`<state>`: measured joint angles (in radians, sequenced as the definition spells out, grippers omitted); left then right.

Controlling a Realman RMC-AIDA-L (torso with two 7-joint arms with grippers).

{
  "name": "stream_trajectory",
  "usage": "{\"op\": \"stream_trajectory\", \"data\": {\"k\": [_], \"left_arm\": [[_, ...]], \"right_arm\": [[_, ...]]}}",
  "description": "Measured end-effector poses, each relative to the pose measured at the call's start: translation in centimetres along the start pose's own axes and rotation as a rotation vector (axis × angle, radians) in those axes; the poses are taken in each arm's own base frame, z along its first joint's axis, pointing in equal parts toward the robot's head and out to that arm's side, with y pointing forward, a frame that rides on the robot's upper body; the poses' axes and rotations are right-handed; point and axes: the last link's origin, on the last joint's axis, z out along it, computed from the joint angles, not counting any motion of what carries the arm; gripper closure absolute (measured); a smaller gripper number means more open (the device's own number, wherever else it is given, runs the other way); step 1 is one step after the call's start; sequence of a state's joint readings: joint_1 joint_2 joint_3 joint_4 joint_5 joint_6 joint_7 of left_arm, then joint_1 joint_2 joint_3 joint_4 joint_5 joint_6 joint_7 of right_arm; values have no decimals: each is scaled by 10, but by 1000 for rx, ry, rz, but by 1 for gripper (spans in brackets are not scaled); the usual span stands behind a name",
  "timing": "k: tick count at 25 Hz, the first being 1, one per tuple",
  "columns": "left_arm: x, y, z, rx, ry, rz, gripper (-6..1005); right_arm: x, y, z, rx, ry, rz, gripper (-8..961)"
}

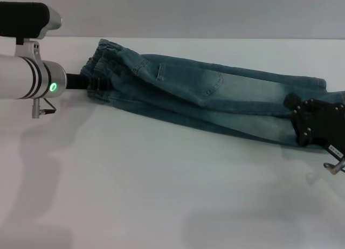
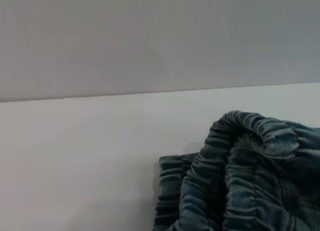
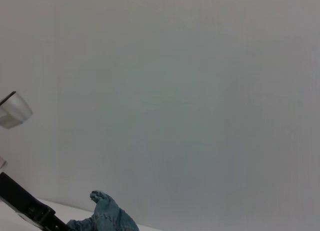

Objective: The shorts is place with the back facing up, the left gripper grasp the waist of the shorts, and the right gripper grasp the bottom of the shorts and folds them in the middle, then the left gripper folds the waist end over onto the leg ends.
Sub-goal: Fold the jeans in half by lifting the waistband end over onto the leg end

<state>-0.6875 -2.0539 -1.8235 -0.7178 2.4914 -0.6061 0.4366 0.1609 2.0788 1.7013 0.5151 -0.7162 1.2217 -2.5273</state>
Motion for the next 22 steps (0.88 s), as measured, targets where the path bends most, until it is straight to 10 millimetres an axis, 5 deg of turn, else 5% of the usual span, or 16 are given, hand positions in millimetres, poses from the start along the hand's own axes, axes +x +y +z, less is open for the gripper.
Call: {"op": "stream_trajectory", "data": {"k": [5,7,13,22], "left_arm": [[4,0,-3,-1,27,2,387],[6,0,-6,0,47,0,621],[6,-1,-9,0,62,-5,858],[2,4,-7,-10,52,6,975]], "right_arm": [[-1,-1,-1,2,-8,0,953],[-1,-1,-1,3,-7,2,953],[1,-1,-3,8,-3,10,953],[2,0,-3,9,-2,22,954]]}}
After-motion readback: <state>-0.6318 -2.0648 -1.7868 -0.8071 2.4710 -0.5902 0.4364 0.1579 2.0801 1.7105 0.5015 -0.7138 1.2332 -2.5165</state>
